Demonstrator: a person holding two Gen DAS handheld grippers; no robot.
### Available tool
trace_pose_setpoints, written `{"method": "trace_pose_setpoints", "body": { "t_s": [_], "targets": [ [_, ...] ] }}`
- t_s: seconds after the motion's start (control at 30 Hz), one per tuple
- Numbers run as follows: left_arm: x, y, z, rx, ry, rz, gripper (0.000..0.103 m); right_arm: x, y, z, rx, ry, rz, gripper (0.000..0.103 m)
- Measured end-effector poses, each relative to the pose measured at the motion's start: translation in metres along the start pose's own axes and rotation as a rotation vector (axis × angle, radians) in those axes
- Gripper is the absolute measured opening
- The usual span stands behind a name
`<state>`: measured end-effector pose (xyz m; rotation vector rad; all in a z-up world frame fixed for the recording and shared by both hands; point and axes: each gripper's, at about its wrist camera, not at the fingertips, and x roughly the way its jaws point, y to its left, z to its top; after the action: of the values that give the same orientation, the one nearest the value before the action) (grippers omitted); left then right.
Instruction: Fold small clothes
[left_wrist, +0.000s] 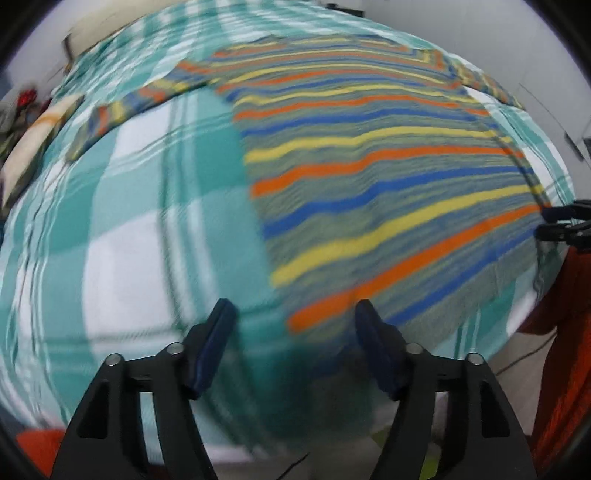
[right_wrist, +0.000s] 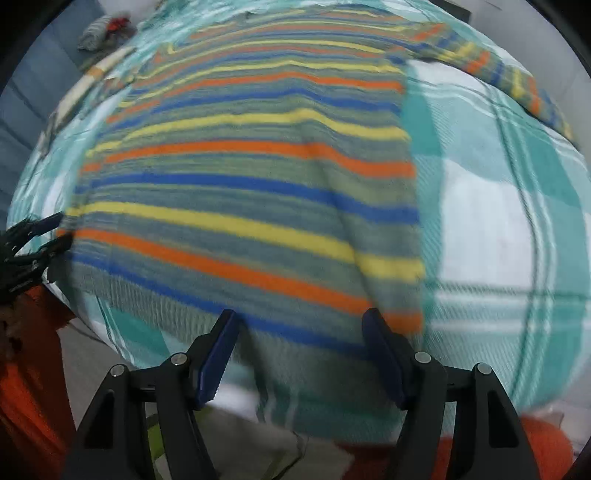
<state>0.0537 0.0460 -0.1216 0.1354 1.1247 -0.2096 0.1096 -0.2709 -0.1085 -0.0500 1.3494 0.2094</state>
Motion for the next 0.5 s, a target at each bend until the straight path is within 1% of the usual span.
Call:
{"method": "trace_pose_setpoints", "body": {
  "t_s": [0.03, 0.13, 0.17, 0.2, 0.23, 0.27, 0.3, 0.37, 0.4, 0.5],
  "targets": [
    [-0.002, 0.005, -0.005, -0.02, 0.002, -0.004, 0.071, -0.005, -0.002, -0.003, 0.026, -0.012, 0.001, 0.069],
    [-0.009, 0.024, -0.013, -0.106, -0.008, -0.03, 0.074, -0.023, -0.005, -0.008, 0.101, -0.103, 0.012, 0.069],
    [-0.011, 0.027, -0.013, -0.132, -0.023, -0.031, 0.079, -0.03, -0.004, -0.011, 0.118, -0.154, -0.005, 0.069],
    [-0.014, 0.031, -0.012, -0.155, -0.041, -0.022, 0.083, -0.033, -0.003, -0.013, 0.125, -0.187, -0.021, 0.069],
    [-0.017, 0.036, -0.012, -0.178, -0.059, -0.005, 0.084, -0.037, -0.002, -0.013, 0.131, -0.226, -0.047, 0.069],
    [-0.019, 0.042, -0.011, -0.198, -0.072, 0.008, 0.084, -0.041, -0.001, -0.014, 0.141, -0.268, -0.085, 0.069],
    [-0.018, 0.046, -0.01, -0.214, -0.077, 0.012, 0.084, -0.046, -0.002, -0.012, 0.152, -0.297, -0.1, 0.069],
    [-0.016, 0.058, -0.006, -0.255, -0.075, 0.009, 0.084, -0.054, -0.01, -0.009, 0.18, -0.366, -0.093, 0.069],
    [-0.016, 0.063, -0.006, -0.277, -0.077, 0.012, 0.084, -0.062, -0.008, -0.012, 0.188, -0.387, -0.092, 0.069],
    [-0.017, 0.08, -0.009, -0.352, -0.093, 0.021, 0.084, -0.066, -0.01, -0.014, 0.211, -0.43, -0.1, 0.069]
  ]
}}
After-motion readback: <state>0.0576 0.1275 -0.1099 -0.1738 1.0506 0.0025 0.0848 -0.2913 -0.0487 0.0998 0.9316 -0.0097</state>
